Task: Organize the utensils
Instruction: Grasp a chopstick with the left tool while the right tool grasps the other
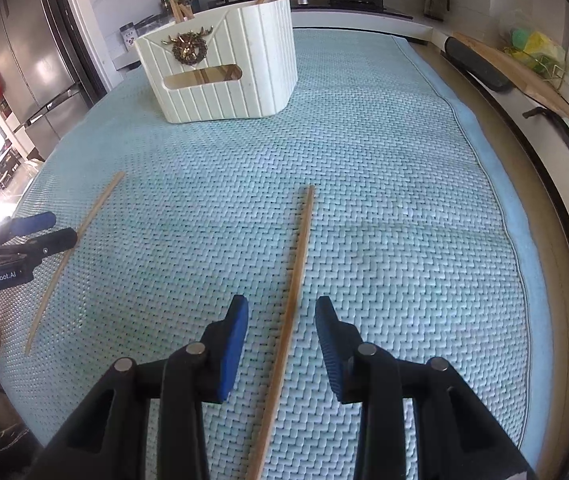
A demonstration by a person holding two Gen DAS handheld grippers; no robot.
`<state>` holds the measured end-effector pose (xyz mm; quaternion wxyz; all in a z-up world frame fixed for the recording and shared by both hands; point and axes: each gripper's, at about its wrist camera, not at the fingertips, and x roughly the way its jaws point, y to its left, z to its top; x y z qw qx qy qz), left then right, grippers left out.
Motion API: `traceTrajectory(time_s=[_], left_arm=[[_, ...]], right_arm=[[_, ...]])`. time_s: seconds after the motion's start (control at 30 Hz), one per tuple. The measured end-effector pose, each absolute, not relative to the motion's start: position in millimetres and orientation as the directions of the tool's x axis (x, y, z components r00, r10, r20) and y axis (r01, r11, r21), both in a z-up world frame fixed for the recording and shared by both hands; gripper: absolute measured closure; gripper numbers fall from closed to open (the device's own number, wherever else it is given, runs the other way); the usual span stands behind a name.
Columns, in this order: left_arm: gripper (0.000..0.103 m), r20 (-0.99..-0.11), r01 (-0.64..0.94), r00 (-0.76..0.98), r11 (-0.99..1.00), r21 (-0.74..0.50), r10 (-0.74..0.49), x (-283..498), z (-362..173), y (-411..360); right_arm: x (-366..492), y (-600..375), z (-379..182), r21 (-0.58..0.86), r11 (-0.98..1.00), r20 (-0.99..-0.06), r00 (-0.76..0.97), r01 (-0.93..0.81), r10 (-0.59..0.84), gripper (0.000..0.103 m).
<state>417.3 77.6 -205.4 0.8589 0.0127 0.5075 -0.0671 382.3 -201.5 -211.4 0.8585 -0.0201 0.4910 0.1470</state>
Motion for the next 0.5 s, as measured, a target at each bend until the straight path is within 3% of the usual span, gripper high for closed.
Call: traceTrajectory(time_s=[0.17, 0.3, 0.4, 0.43, 0.5], left_arm=[[0.055, -0.881, 0.130, 0.464, 0.991, -0.041, -0.097, 440.7, -208.2, 78.5], [0.072, -0.879, 0.155, 0.464, 0.987, -0.046, -0.114, 452.3, -208.0, 73.5], [0.091, -0.878, 0.197, 0.460, 0.979, -0.041, -0.129, 455.5, -208.0, 62.5], [0.095, -0.877, 0.208, 0.462, 0.977, -0.039, -0.134, 455.5, -208.5, 59.9], [0.097, -0.870, 0.216, 0.474, 0.976, -0.031, -0.133, 455.1, -209.4, 55.3]], right_arm=[[411.8, -190.3, -214.3, 0.073, 0.955, -0.865, 0.458, -0.288, 0.204, 0.068], [432.8, -182.7, -213.3, 0.053, 0.956, -0.870, 0.457, -0.290, 0.186, 0.069], [446.2, -180.9, -212.9, 0.051, 0.958, -0.874, 0.451, -0.282, 0.179, 0.086], [449.6, -180.6, -212.7, 0.048, 0.959, -0.875, 0.451, -0.280, 0.176, 0.093], [455.3, -182.0, -212.6, 0.060, 0.959, -0.873, 0.451, -0.277, 0.185, 0.096]])
